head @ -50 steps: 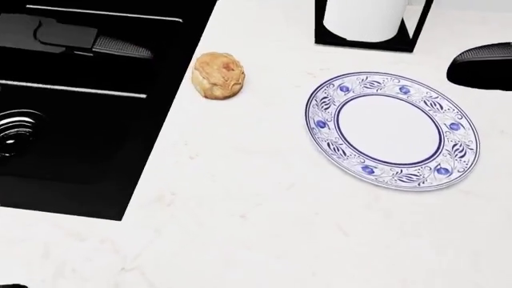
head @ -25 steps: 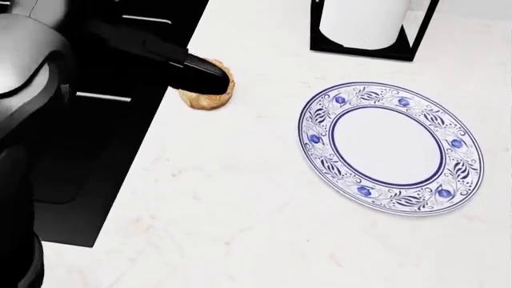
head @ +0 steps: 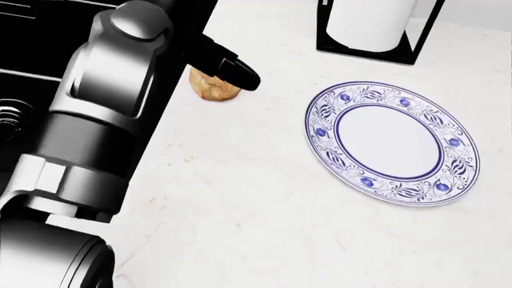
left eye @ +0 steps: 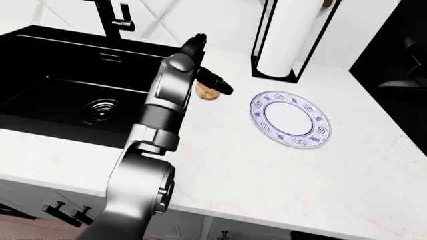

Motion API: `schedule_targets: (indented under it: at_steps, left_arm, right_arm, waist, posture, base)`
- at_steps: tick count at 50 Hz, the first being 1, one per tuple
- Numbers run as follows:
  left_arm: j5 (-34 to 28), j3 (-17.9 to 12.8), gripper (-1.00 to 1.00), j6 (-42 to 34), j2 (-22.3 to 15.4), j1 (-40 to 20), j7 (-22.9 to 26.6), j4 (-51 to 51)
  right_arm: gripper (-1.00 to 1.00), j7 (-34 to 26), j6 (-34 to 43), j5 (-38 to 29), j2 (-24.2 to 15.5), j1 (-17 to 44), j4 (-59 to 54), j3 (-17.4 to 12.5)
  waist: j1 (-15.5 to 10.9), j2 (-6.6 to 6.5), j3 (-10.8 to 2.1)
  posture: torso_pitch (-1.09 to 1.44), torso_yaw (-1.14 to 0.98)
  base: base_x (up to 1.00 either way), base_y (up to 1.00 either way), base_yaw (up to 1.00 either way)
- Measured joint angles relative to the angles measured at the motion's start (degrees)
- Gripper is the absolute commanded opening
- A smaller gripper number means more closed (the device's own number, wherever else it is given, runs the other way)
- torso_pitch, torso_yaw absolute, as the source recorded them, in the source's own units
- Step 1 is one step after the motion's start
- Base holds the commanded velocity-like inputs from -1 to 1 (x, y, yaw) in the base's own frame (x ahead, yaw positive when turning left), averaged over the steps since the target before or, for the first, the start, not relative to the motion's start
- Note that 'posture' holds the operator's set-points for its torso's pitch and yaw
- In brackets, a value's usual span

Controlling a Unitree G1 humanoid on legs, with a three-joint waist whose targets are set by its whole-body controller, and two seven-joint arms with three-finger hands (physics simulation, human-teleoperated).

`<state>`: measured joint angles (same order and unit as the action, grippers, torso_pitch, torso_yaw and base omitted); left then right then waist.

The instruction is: Place the pastries on the plates.

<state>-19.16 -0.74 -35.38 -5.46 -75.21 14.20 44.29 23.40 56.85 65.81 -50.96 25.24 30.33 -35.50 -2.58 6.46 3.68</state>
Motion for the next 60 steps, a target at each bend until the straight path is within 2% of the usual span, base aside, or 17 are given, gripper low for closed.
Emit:
schedule_targets:
  at_steps: [5,12,20,29,40,54,56,60]
  left_arm:
    - [0.21,0.41,1.0,7.74,-0.61,-6.18,-1.39,15.1]
    - [-2.16,-0.01,1.0,15.83,-0.14,-6.03,-3.44,25.27]
    - [-3.08,-0.83,1.0,19.61,1.16,-5.53,-6.03,29.67]
    - [-5.89,-0.64,0.98,18.92,1.21,-4.69,-10.05,31.73]
    - [-8.16,-0.68,0.18,18.37,0.8,-4.76,-11.05,30.97]
    - [-13.24,0.96,-0.26,21.33,1.51,-2.97,-14.47,29.67]
    - [-14.32,1.31,-0.38,21.78,1.62,-2.76,-14.73,29.51]
    - [-15.86,1.21,-0.44,21.75,1.82,-2.92,-14.44,29.25]
  right_arm:
    - [1.0,-1.43,-0.59,-2.69,1.98,-0.43,-0.02,1.12]
    - [1.0,-1.83,0.87,-4.31,3.28,0.49,0.52,1.09]
    - [1.0,-3.43,0.55,-6.81,5.43,-0.21,0.59,2.06]
    - [1.0,-4.8,0.88,-9.12,6.78,-0.25,0.71,1.51]
    - [1.0,-5.7,1.48,-10.48,7.94,-0.2,1.05,1.89]
    - [1.0,-6.25,1.87,-10.86,8.24,-0.95,1.48,0.41]
    - [1.0,-6.32,1.72,-10.93,8.23,-0.97,1.39,0.44]
    - [1.0,-5.92,2.03,-10.5,7.93,-0.64,1.43,0.26]
  waist:
    - [0.13,0.14,-0.54]
    - [0.24,-0.07,-0.84]
    - [0.43,0.28,-0.98]
    - [0.69,-0.13,-1.34]
    - [0.81,-0.36,-1.5]
    - [0.83,-0.65,-2.3]
    - [0.89,-0.68,-2.36]
    - [0.88,-0.74,-2.22]
  posture:
    - [0.0,0.0]
    - [0.0,0.0]
    - [0.0,0.0]
    - [0.0,0.0]
    - [0.0,0.0]
    - [0.0,0.0]
    - [0.0,0.0]
    - [0.0,0.0]
  base:
    - [0.0,0.0,0.0]
    - [0.0,0.0,0.0]
    - [0.0,0.0,0.0]
    - [0.0,0.0,0.0]
    - [0.0,0.0,0.0]
    - [0.0,0.0,0.0]
    - [0.0,0.0,0.0]
    - [0.0,0.0,0.0]
